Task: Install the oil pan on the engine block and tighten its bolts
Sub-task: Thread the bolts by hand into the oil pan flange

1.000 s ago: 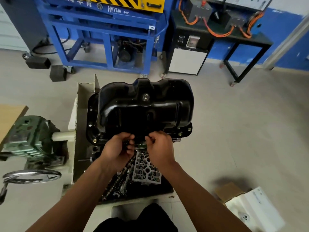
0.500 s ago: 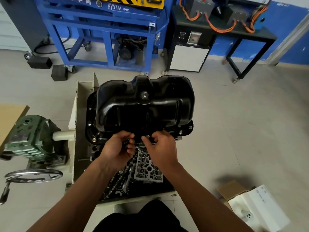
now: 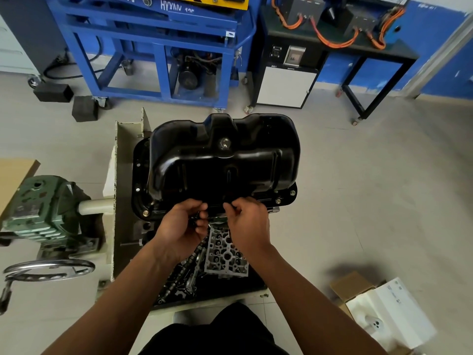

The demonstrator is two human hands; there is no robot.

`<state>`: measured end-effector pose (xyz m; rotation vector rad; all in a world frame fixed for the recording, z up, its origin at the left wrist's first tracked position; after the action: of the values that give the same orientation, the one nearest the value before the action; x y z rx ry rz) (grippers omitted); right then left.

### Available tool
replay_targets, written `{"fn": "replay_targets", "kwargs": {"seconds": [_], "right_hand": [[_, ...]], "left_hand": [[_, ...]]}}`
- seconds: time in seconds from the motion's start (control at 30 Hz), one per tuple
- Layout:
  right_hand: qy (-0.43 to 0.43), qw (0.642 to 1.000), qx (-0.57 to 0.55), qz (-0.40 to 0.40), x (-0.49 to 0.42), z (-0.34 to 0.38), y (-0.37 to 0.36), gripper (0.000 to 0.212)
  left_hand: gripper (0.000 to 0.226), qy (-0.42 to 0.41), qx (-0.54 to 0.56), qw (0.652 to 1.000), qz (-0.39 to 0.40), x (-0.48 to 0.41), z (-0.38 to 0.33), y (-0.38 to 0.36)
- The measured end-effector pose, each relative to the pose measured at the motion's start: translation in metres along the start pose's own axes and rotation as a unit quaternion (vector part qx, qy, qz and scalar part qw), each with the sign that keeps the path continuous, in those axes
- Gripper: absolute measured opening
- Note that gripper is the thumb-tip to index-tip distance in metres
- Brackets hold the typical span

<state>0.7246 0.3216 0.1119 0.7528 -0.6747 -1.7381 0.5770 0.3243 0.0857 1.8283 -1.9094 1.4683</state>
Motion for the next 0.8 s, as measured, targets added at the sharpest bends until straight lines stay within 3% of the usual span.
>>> {"fn": "replay_targets", "kwargs": {"seconds": [0.6,0.8], "right_hand": [[-0.001,0.999,-0.022,-0.023,0.004,0.004,0.001,0.031],[0.001,1.0,-0.008,-0.015,0.001,0.006,0.001,0.035]], "left_hand": [[0.023,0.023,-0.013,1.0,0.014,0.004,-0.006,0.0],[0.024,0.065,-0.022,0.997,0.021,0.004,-0.014,-0.003]]}}
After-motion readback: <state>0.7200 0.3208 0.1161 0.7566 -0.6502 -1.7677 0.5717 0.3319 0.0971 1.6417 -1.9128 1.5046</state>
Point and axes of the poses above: each hand's wrist, its own x-axis away from the middle knuckle, its own y-axis out of the back of the hand, z = x × y, the point moved 6 cm from there along -x, towards the middle knuckle, and after that the axes turned 1 degree about -y, right-handed, at the moved point
